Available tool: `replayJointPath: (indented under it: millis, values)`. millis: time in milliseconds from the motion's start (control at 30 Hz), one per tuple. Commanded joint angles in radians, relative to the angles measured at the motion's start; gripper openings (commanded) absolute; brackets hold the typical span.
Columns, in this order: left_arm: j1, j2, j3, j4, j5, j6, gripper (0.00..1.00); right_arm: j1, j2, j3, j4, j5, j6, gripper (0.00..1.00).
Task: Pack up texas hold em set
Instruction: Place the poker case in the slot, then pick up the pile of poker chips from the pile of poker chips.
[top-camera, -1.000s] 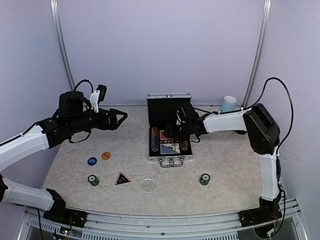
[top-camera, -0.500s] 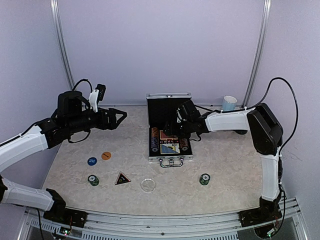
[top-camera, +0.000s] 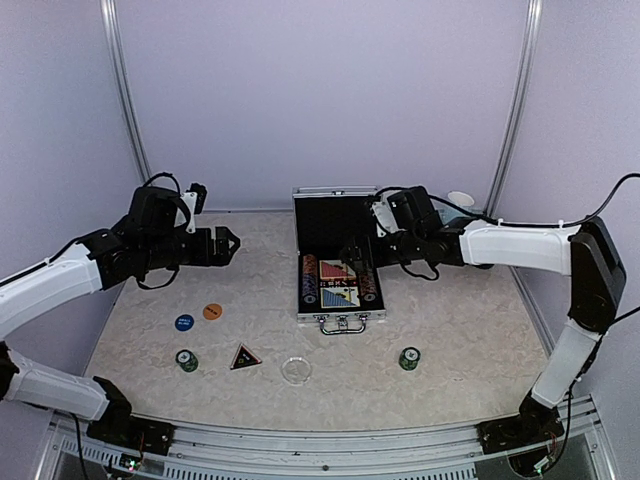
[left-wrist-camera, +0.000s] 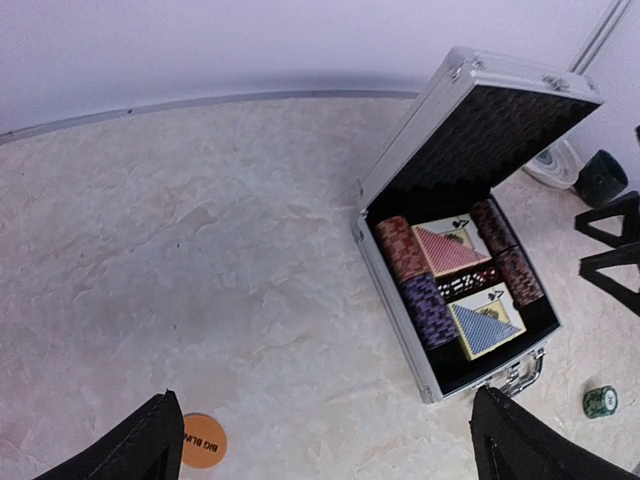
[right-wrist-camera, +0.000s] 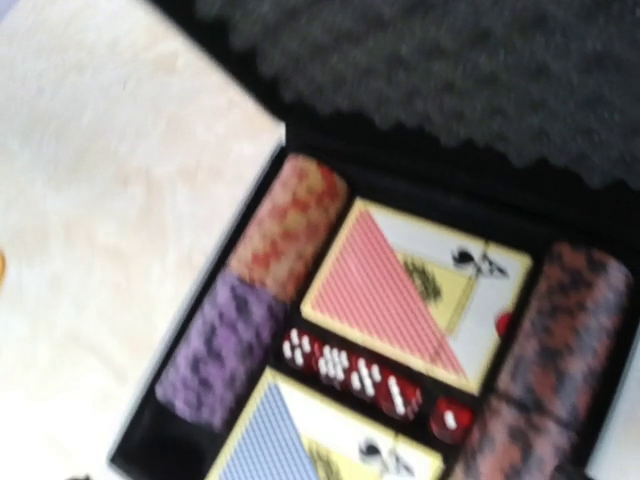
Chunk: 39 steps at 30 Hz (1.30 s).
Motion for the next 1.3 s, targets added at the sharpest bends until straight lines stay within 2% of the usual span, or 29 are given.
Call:
replayJointPath:
  millis: [0, 200, 433, 667, 967, 1167, 1267]
  values:
    - [0.006, 0.043, 0.026, -0.126, -0.048, -0.031, 0.99, 0.013, -0.093, -0.071, -0.087, -0.006, -0.117, 0.99]
    - [-0.008, 0.061, 0.013, -0.153, -0.038, -0.029, 0.99, 0.026, -0.191, -0.135, -0.201, 0.057, -0.160, 0.99]
    - [-0.036, 0.112, 0.041, -0.148, -0.048, -0.030, 0.99, 0.052, -0.264, -0.215, -0.290, 0.107, -0.097, 0.99]
    - [-0.047, 0.164, 0.066, -0.134, -0.047, -0.034, 0.99, 0.067, -0.288, -0.226, -0.426, 0.306, 0.038, 0.99]
    - [-0.054, 0.193, 0.061, -0.103, -0.055, -0.039, 0.99, 0.064, -0.424, -0.340, -0.399, 0.286, 0.129, 0.99]
    - [-0.060, 0.199, 0.042, -0.079, -0.071, -0.023, 0.99, 0.068, -0.339, -0.278, -0.562, 0.264, 0.190, 0.99]
    - [-0.060, 0.207, 0.037, -0.074, -0.061, -0.020, 0.99, 0.079, -0.306, -0.257, -0.591, 0.198, 0.169, 0.99]
